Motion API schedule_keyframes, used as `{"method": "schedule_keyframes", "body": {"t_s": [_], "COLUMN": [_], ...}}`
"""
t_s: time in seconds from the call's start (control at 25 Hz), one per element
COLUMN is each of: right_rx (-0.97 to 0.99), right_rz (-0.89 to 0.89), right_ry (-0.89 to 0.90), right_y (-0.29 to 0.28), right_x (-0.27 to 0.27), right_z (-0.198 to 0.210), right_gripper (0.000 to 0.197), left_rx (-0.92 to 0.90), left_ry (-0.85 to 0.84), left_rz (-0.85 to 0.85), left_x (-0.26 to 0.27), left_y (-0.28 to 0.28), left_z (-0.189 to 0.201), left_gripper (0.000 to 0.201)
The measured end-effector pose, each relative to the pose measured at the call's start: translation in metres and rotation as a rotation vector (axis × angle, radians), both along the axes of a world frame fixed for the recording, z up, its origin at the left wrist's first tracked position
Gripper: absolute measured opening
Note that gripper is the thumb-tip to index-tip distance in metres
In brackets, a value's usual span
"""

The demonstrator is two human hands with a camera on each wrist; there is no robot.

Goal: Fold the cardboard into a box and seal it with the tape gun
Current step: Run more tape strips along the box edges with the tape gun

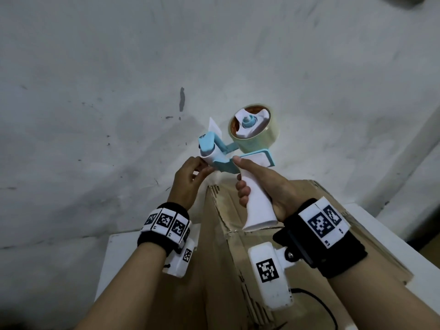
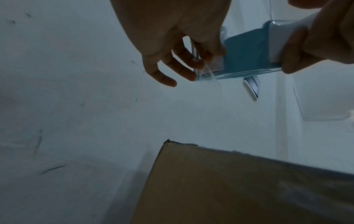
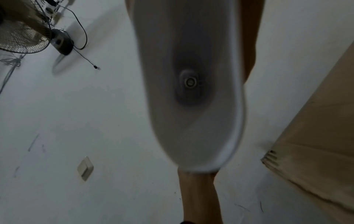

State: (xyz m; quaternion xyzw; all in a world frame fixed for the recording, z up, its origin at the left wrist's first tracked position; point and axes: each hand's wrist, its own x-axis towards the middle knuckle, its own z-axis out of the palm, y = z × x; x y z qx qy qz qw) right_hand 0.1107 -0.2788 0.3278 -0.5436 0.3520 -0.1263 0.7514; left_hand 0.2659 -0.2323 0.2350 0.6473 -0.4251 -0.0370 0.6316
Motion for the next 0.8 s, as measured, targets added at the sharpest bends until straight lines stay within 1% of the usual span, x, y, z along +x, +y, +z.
{"method": "schedule_keyframes", "body": {"t_s": [0.08,0.16,0.2,0.24,0.36,0.44,0.6,0.72,0.8], "right_rx": [0.022,0.049,0.06,0.076,0.119,0.134,0.19,0.214,0.212], "right_rz": [-0.006,0.006,0.012,0.011,-0.024,-0.02,0.007,-0.007,-0.003], "right_ry": [0.009,0.013,0.013,0.009,-0.006,0.008,0.03,0.023,0.015], "right_y": [0.001,-0.003,-0.006,-0.008,-0.01,-0.011,-0.012,-0.01,-0.01], "right_x": [-0.012,-0.025,-0.03,-0.032,-0.027,-0.022,-0.016,-0.012,-0.01], "right_z": [-0.001,0.0,0.002,0.003,-0.001,-0.01,-0.023,-0.029,-0.029], "right_gripper": [0.031,0.032,0.032,0.033,0.035,0.036,0.038,0.039,0.038], "left_rx": [0.034,0.07,0.088,0.104,0.12,0.183,0.225,0.26,0.284], "left_ry": [-0.258,-0.59,-0.711,-0.756,-0.687,-0.635,-0.554,-0.517,-0.536], "left_rz": [0.011,-0.048,-0.085,-0.103,-0.043,-0.021,0.064,0.11,0.129], "left_x": [0.004,0.003,0.0,-0.004,-0.019,-0.025,-0.035,-0.039,-0.037], "left_y": [0.011,0.018,0.018,0.017,0.018,0.022,0.03,0.032,0.033], "left_z": [-0.002,0.001,0.004,0.008,0.008,0.0,-0.014,-0.019,-0.017], "left_gripper": [0.02,0.031,0.036,0.038,0.04,0.04,0.023,0.023,0.023]}}
